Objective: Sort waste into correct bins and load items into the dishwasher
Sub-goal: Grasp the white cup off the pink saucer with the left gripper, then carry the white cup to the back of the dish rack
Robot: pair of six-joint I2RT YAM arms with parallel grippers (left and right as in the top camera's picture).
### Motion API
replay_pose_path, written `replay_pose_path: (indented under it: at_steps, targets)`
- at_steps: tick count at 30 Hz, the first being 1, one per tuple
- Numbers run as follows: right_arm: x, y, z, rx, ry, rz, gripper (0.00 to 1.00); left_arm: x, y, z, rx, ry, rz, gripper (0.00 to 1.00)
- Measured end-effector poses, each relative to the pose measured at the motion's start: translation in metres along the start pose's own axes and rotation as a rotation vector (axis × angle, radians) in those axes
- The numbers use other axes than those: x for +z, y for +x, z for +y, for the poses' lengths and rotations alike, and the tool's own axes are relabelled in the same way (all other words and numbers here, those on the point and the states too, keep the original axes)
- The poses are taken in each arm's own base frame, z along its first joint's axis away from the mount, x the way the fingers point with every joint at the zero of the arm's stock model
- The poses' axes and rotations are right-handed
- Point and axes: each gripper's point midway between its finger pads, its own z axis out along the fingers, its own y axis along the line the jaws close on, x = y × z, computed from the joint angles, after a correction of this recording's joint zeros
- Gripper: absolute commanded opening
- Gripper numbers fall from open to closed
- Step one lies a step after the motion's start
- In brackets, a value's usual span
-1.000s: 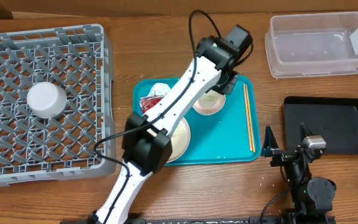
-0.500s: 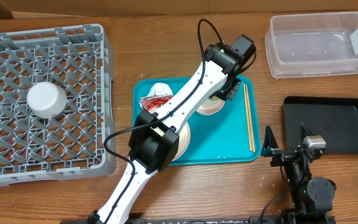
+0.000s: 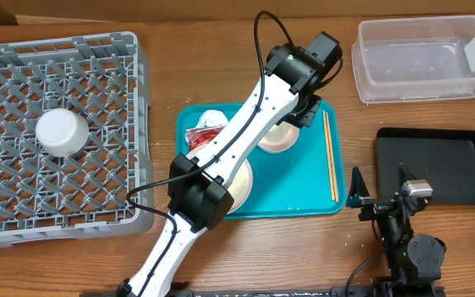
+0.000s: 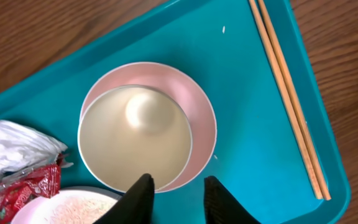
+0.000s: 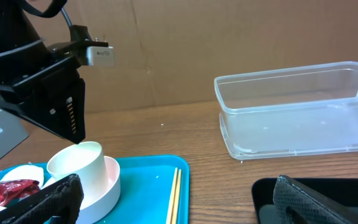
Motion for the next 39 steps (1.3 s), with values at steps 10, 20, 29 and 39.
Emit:
replay_pose_path:
  at_steps: [10,20,29,39]
  targets:
    - [0.0,0.0,0.0,0.0,0.0,0.0,1.0,0.062,0.022,0.0,-0.032,-0.029,0.091,0.25]
    - [0.0,0.0,0.0,0.0,0.0,0.0,1.0,0.063,0.026,0.001,-0.049,-0.036,0.106,0.07]
    - [0.0,0.0,0.0,0.0,0.0,0.0,1.0,-0.022,-0.009,0.012,-0.089,0.012,-0.04,0.04]
    - [0.0,0.0,0.0,0.0,0.0,0.0,1.0,-0.111,-0.045,0.166,-0.376,0.185,-0.248,0.04]
